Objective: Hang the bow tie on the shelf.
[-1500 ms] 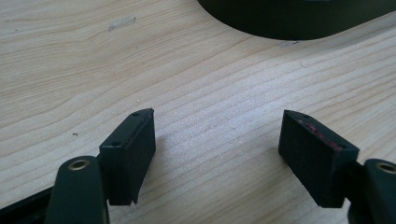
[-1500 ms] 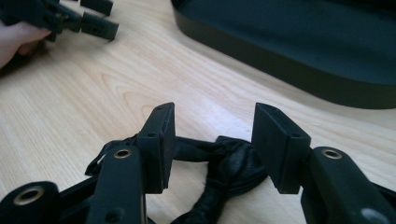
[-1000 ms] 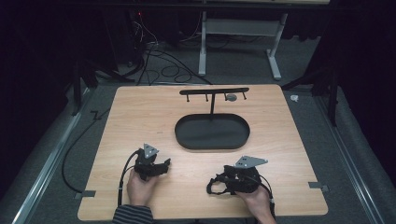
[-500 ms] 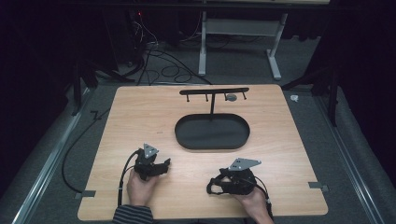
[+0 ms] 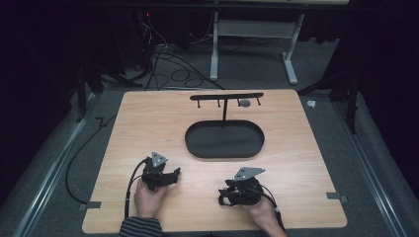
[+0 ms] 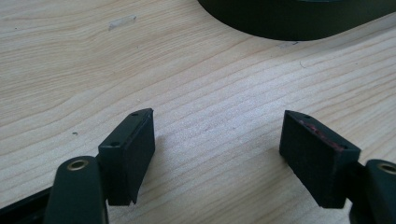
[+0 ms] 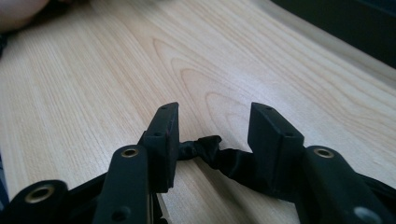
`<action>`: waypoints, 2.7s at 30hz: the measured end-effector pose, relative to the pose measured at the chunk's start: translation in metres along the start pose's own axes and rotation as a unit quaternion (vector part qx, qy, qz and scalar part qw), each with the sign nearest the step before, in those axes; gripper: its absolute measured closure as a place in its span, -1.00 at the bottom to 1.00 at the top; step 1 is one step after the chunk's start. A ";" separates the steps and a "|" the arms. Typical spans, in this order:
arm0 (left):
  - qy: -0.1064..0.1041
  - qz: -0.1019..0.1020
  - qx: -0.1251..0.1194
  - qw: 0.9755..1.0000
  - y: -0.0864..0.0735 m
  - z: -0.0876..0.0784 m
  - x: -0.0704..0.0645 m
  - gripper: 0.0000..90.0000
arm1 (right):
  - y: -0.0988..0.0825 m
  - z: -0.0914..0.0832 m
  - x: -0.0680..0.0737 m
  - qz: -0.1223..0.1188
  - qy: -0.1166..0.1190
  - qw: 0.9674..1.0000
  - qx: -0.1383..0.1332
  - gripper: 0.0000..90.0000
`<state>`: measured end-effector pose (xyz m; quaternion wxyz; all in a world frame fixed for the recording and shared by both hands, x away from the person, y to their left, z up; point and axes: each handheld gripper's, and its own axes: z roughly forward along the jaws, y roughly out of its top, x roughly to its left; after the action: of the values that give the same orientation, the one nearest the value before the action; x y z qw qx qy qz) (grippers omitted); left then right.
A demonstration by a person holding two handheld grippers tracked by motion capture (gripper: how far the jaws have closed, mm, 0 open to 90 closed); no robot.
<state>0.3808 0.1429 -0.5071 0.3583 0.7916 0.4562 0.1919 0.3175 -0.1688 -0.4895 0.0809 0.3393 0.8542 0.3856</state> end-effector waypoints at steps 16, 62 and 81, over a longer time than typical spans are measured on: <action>0.001 0.002 0.000 1.000 0.000 0.000 0.000 -0.39 | -0.002 -0.019 -0.005 0.003 0.006 1.000 -0.010 0.21; 0.001 0.002 0.001 1.000 0.000 0.000 0.000 -0.39 | 0.011 -0.069 -0.019 -0.027 -0.052 0.996 -0.063 0.93; 0.002 0.002 0.000 1.000 0.000 0.000 -0.001 -0.39 | 0.025 -0.094 -0.027 -0.016 -0.077 0.991 -0.107 0.93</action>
<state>0.3808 0.1424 -0.5071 0.3567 0.7924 0.4553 0.1938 0.3132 -0.2313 -0.4098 0.1888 0.3439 0.8046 0.4458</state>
